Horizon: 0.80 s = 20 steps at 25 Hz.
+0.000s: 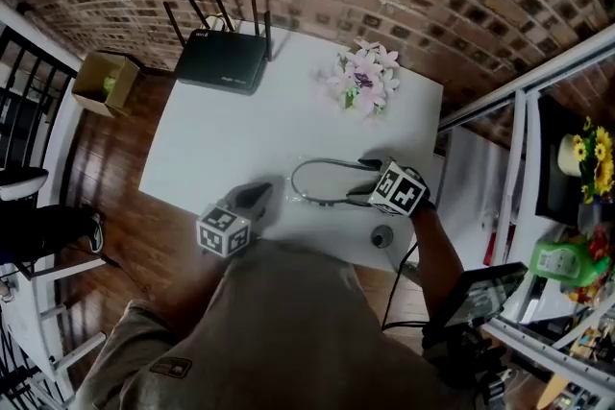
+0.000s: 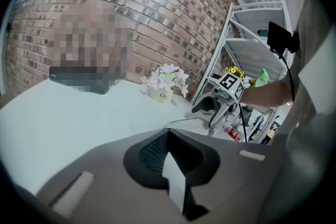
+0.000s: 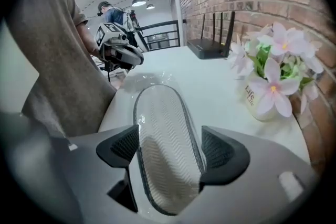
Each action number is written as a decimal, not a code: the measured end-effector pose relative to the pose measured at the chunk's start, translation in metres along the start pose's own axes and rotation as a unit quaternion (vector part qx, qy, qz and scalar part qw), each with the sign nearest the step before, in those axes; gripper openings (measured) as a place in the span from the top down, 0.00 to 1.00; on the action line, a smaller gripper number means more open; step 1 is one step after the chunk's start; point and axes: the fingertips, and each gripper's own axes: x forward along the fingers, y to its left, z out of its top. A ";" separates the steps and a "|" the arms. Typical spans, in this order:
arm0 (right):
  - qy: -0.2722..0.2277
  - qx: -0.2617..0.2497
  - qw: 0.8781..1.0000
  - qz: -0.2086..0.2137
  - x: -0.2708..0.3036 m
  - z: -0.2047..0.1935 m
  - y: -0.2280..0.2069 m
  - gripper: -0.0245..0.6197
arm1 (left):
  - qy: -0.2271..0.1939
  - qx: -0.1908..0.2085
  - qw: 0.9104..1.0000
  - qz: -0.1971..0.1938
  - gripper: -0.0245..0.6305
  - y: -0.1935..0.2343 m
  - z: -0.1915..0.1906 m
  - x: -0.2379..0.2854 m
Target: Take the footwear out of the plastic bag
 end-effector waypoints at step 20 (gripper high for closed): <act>0.065 -0.108 0.992 -0.004 0.019 -0.011 0.018 0.38 | 0.058 0.020 0.998 -0.002 0.96 0.001 -0.031 0.008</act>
